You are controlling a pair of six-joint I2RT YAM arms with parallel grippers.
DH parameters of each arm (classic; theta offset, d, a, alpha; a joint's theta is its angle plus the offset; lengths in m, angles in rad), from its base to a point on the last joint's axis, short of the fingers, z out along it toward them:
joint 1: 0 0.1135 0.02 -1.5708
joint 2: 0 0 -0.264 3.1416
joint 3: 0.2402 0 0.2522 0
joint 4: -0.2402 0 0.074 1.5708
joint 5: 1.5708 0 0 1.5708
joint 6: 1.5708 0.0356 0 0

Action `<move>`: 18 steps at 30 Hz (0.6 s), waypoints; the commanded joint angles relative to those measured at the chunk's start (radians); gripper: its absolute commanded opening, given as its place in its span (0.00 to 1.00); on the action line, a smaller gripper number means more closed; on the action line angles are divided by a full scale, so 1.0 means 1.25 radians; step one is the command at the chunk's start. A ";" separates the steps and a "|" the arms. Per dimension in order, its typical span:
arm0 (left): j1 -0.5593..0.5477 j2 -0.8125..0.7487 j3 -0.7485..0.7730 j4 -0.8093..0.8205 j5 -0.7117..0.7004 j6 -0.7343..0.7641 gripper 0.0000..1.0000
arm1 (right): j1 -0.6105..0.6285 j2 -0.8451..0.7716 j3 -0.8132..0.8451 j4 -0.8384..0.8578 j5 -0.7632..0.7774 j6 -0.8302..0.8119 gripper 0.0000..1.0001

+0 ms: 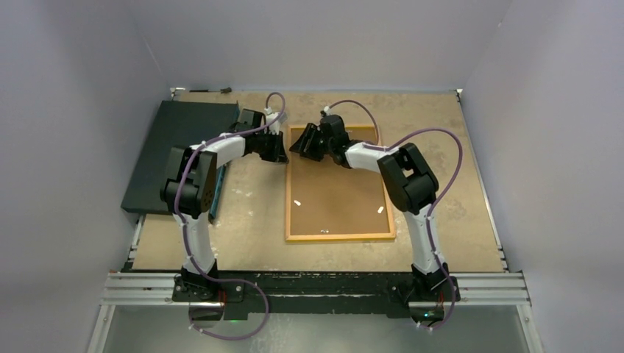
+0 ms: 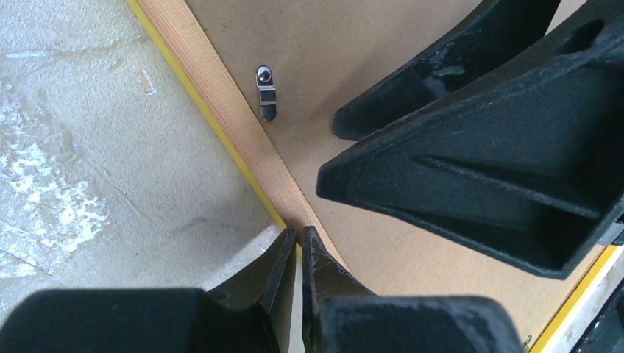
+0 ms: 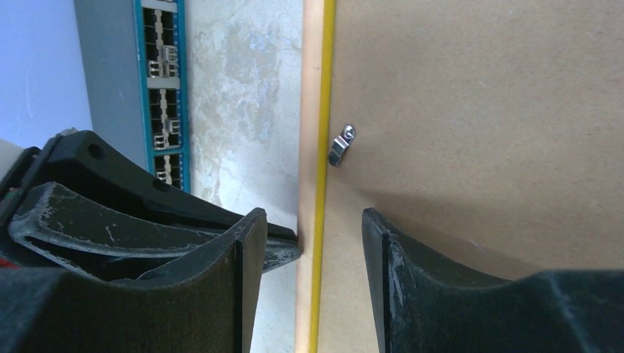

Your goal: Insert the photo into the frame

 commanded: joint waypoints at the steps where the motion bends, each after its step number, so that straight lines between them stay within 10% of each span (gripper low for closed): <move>1: -0.004 0.012 -0.011 0.013 0.004 0.003 0.05 | 0.014 0.002 0.045 0.016 -0.005 0.029 0.53; 18: -0.003 0.007 -0.011 0.013 -0.003 0.010 0.02 | 0.025 0.041 0.081 -0.006 0.028 0.048 0.47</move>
